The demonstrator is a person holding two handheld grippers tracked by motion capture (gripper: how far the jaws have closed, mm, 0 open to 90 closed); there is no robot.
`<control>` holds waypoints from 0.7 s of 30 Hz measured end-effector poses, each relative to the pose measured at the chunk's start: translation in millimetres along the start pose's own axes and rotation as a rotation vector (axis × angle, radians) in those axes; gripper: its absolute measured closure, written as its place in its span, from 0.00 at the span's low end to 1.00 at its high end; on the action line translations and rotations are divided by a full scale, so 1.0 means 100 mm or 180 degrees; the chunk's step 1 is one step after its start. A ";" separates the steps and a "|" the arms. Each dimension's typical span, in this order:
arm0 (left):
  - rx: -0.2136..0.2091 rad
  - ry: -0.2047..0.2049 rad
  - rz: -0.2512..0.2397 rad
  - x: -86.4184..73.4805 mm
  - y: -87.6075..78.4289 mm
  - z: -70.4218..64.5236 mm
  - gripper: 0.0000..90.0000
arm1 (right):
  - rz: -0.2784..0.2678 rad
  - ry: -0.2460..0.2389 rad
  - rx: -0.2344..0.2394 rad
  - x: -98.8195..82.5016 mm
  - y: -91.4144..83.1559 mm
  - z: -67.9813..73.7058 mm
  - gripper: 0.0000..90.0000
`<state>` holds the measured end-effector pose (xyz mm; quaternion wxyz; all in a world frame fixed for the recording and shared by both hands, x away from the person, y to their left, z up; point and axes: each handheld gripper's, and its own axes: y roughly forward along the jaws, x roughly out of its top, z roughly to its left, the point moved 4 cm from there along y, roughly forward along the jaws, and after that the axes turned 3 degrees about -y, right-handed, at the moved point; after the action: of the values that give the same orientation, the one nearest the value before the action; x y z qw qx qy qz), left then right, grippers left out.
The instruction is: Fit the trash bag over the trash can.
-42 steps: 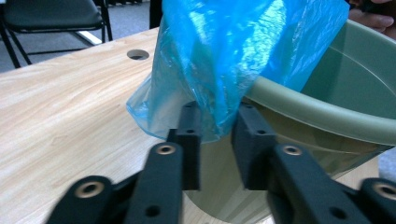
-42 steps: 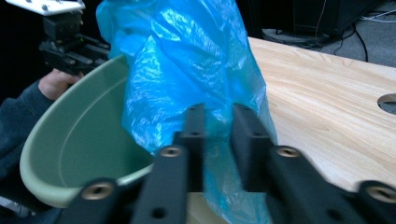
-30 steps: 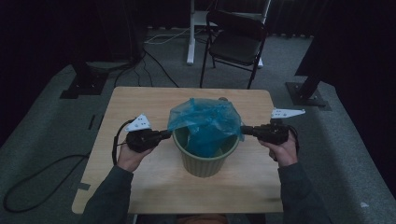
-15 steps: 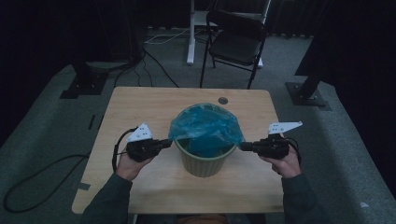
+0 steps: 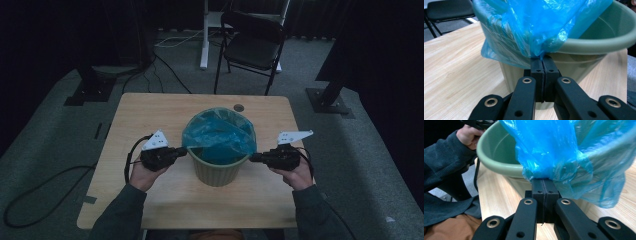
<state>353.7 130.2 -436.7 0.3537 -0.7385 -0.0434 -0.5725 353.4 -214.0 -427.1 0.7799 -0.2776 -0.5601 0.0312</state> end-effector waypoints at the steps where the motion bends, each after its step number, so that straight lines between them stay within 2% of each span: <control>1: -0.0004 0.0011 0.0027 -0.02 0.01 -0.01 0.99 | 0.0008 -0.0014 0.0010 0.00 0.02 0.00 1.00; 6: -0.0091 0.0030 0.0143 -0.10 0.10 -0.07 0.99 | 0.0211 -0.0020 0.0008 -0.09 0.13 0.01 1.00; 9: -0.0115 -0.0010 0.0215 -0.15 0.14 -0.06 0.99 | 0.0313 0.0000 -0.0013 -0.16 0.18 -0.01 1.00; 12: -0.0093 -0.0039 0.0255 -0.18 0.16 -0.03 0.97 | 0.0330 0.0027 -0.0035 -0.18 0.19 -0.03 1.00; 13: -0.0089 -0.0060 0.0237 -0.19 0.14 -0.03 0.93 | 0.0321 0.0017 -0.0040 -0.18 0.17 -0.04 0.98; 14: -0.0072 -0.0070 0.0226 -0.19 0.13 -0.02 0.93 | 0.0321 0.0017 -0.0040 -0.18 0.17 -0.04 0.98; 15: -0.0055 -0.0086 0.0193 -0.19 0.07 -0.01 0.85 | 0.0296 0.0002 -0.0042 -0.17 0.11 -0.02 0.89; 17: -0.0030 -0.0097 0.0152 -0.19 0.01 0.00 0.83 | 0.0273 -0.0010 -0.0032 -0.16 0.09 -0.01 0.87; 21: 0.0032 -0.0120 0.0068 -0.20 -0.14 0.02 0.71 | 0.0171 -0.0055 -0.0048 -0.14 -0.10 0.02 0.77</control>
<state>342.1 148.9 -447.5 0.3626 -0.7478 -0.0450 -0.5543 344.1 -226.8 -434.0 0.7718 -0.2982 -0.5594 0.0504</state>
